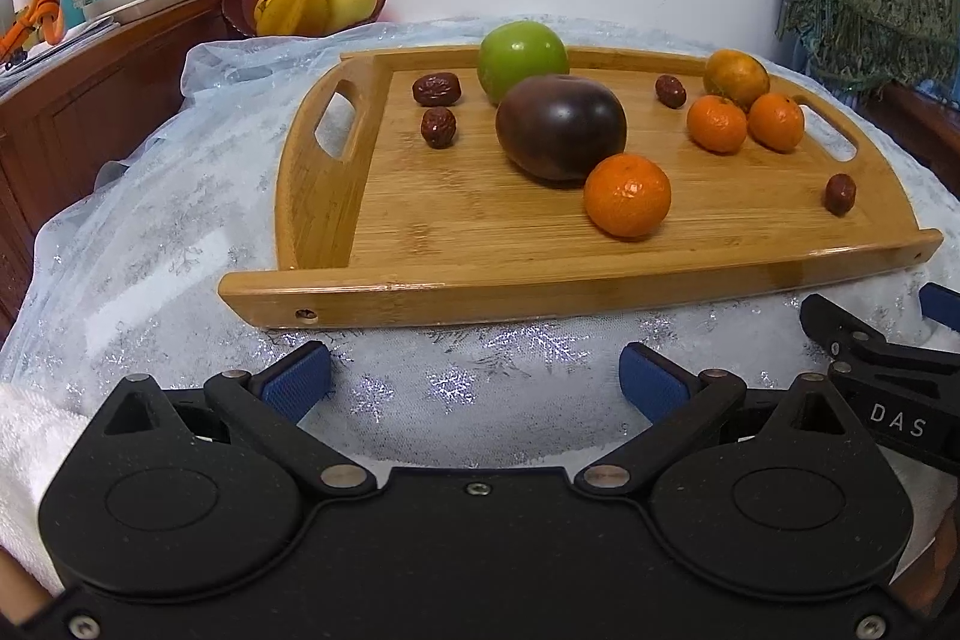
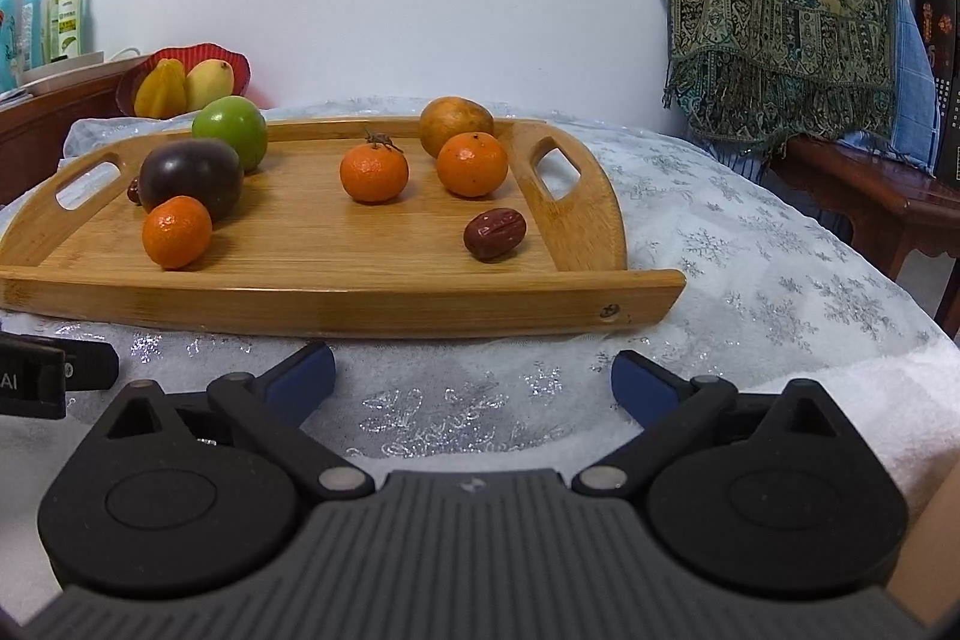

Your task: Organize fruits

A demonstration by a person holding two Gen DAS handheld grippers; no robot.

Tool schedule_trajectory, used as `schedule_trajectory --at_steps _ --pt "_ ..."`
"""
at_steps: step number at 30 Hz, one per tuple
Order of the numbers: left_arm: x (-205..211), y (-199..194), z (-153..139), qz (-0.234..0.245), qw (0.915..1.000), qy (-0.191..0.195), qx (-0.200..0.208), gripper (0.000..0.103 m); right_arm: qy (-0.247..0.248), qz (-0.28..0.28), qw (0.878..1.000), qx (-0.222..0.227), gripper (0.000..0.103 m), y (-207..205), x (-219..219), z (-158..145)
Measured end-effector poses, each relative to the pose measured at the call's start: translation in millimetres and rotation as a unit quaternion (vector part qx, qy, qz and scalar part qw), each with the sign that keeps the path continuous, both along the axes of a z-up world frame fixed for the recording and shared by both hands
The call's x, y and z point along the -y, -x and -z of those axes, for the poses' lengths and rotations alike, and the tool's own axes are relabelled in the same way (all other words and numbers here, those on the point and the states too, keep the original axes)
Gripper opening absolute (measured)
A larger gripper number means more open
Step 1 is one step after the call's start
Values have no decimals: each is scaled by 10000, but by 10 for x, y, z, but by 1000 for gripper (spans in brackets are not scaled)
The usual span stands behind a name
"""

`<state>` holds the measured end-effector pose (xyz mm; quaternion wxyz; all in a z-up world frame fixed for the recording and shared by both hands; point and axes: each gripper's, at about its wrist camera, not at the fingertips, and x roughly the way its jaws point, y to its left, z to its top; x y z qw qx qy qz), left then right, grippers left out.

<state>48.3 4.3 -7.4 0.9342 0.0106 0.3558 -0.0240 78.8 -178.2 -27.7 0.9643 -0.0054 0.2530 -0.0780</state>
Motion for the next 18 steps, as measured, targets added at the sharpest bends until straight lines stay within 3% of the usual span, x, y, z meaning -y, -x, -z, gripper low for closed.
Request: schedule_trajectory --at_steps 18 --pt "5 -42 15 -63 10000 -8 -30 103 17 -12 10000 -27 103 -13 -6 30"
